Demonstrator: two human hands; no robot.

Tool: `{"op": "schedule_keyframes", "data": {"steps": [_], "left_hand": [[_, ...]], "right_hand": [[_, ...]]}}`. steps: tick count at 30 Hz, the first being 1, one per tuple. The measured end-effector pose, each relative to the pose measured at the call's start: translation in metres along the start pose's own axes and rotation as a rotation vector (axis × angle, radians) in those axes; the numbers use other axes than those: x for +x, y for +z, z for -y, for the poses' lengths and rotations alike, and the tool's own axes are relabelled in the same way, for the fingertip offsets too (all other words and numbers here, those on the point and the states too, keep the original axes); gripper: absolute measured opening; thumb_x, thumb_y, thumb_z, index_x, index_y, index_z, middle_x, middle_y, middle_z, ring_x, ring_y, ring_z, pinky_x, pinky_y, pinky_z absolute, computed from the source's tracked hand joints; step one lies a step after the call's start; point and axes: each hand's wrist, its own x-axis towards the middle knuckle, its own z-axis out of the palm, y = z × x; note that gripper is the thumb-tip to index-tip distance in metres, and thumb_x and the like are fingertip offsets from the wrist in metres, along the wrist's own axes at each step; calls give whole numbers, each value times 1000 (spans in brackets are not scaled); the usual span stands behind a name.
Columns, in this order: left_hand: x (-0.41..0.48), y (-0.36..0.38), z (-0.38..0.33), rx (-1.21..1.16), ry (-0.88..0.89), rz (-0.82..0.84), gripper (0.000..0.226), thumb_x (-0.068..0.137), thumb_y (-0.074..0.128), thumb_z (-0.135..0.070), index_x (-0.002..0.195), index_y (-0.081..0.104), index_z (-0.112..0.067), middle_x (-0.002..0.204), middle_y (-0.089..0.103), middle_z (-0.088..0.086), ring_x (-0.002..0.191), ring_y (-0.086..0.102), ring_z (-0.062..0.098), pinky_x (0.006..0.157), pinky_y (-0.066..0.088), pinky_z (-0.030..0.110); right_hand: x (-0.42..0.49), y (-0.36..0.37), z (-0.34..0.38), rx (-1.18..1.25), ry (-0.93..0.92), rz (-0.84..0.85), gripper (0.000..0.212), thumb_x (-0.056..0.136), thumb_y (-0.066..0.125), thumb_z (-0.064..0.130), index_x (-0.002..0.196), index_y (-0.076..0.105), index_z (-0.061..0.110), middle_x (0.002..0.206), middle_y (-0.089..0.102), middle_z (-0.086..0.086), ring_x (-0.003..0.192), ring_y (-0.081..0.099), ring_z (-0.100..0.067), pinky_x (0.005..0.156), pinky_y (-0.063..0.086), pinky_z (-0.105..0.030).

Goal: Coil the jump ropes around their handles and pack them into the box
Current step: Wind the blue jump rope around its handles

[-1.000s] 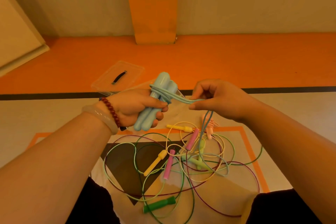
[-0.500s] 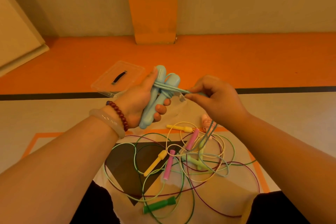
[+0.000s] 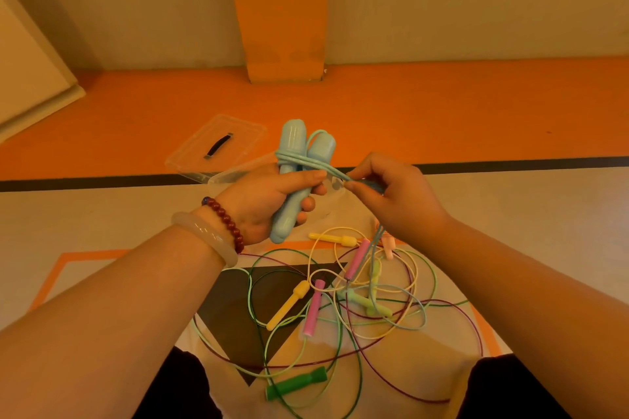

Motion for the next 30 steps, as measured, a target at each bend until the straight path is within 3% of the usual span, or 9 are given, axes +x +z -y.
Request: {"op": "schedule_keyframes", "data": {"steps": [4,7,9,14,16,19,23,26,30], "left_hand": [[-1,1,5,36,4,25,10,95,52,-11,100,61,-12,76,67,2,54,61,9,48,49,21],[-3,6,9,82,-41,115,11,93,53,-11,100,61,-14,74,70,-2,57,64,9,50,51,22],[-4,11,11,107,-76,160,10,94,51,-11,99,60,-13,73,71,-4,56,63,8,50,52,22],[-2,12,17,102,-80,198,9,92,53,-11,97,59,-12,73,68,-2,56,60,10,51,51,23],[-2,11,16,23,-82,222,13,82,57,-16,95,58,-12,70,63,-1,51,53,9,48,46,22],[-3,12,13,-55,-62,236,21,75,59,-20,95,55,-14,66,55,-1,44,44,6,42,39,17],[1,8,9,-68,-35,136,15,81,59,-20,94,55,-13,66,51,-2,41,41,3,37,36,14],[1,7,7,-25,7,65,7,87,59,-20,89,56,-15,65,48,-2,40,39,3,37,34,15],[1,11,3,-33,45,-35,38,69,62,-46,90,56,-16,61,49,-2,38,38,4,36,34,15]], "right_hand": [[2,4,6,187,192,-25,28,94,57,32,73,62,14,66,53,1,60,44,-7,60,36,-29],[6,2,14,300,294,-30,36,95,48,45,76,60,17,56,52,16,56,44,-3,61,34,-30],[7,2,17,292,264,3,29,95,48,44,83,62,22,63,56,19,60,47,1,62,36,-28],[6,3,14,310,178,47,19,94,55,34,102,65,20,95,67,-2,86,61,-16,74,47,-29],[5,3,13,323,174,54,19,95,55,32,106,64,20,94,67,2,84,60,-8,71,46,-20],[6,0,14,312,144,52,21,96,52,33,107,64,20,94,68,2,87,62,-7,74,46,-21],[5,-5,4,112,78,19,20,97,49,33,91,66,26,60,53,9,58,48,1,56,35,-19],[5,-5,-2,-23,-7,-6,36,95,48,39,76,66,14,56,44,9,56,43,-2,51,30,-21],[8,-11,-8,-129,-104,-27,25,97,52,28,82,67,14,62,48,15,63,47,5,56,33,-11]]}}
